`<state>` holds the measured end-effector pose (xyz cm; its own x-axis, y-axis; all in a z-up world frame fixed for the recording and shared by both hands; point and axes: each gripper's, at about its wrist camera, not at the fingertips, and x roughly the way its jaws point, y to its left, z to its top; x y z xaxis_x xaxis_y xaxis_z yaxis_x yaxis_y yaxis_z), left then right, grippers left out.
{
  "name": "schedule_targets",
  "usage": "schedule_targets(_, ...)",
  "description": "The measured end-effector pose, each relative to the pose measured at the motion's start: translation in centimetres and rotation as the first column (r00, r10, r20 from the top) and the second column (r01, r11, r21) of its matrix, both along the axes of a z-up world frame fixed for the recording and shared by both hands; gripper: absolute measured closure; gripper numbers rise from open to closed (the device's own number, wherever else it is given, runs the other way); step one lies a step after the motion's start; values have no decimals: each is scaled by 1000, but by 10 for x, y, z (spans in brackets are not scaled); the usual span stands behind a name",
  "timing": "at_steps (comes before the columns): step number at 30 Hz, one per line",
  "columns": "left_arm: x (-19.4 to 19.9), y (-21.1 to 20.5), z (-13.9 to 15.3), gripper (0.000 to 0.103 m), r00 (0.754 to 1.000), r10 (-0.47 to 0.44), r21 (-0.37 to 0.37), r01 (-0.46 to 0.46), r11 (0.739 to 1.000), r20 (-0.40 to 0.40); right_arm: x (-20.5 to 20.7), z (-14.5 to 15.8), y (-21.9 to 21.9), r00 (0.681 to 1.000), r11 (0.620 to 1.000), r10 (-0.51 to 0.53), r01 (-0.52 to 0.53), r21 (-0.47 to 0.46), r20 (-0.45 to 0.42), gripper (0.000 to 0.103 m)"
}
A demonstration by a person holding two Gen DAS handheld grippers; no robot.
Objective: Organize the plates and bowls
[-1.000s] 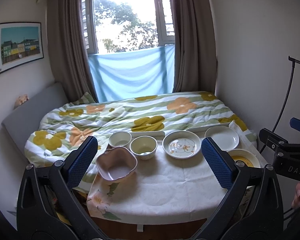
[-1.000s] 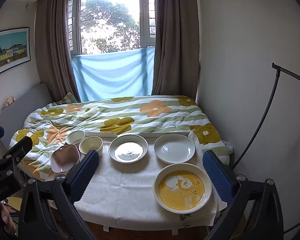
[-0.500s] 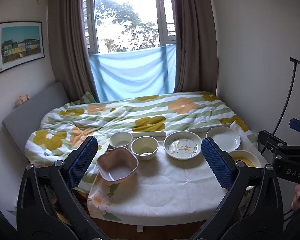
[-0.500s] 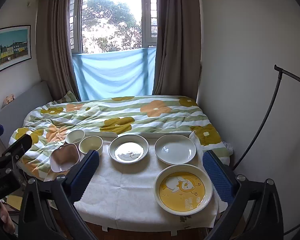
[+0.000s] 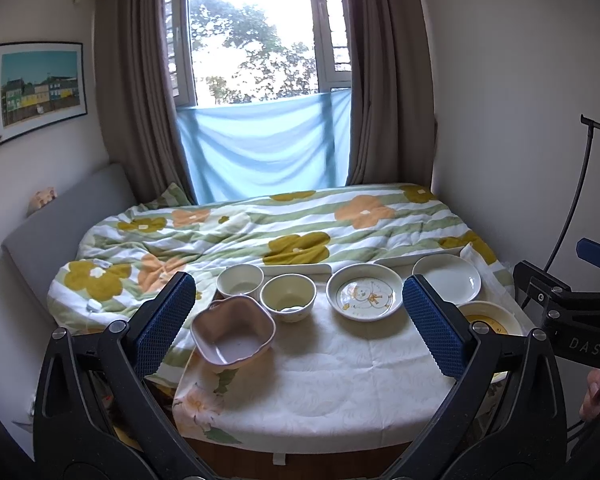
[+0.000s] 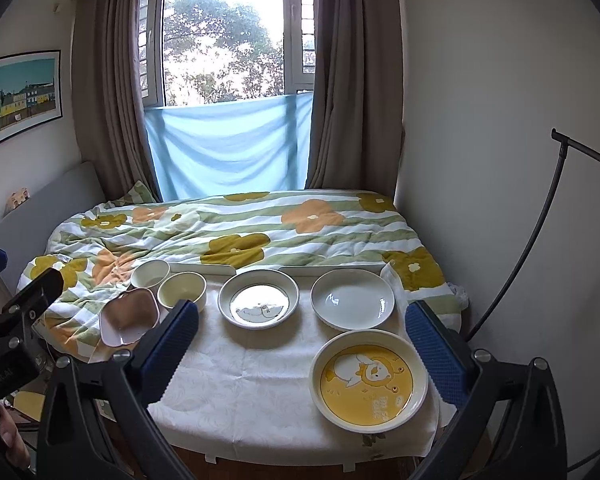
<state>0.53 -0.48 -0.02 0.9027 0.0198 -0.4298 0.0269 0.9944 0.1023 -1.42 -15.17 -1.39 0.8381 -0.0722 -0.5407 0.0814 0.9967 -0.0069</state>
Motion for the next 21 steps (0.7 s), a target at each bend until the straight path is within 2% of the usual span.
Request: schedule_targets(21,5,-2,0,0,1000,-4,-4,4,1000,-1,1,-1,1,1000,1000,0,0,-1,-3,0)
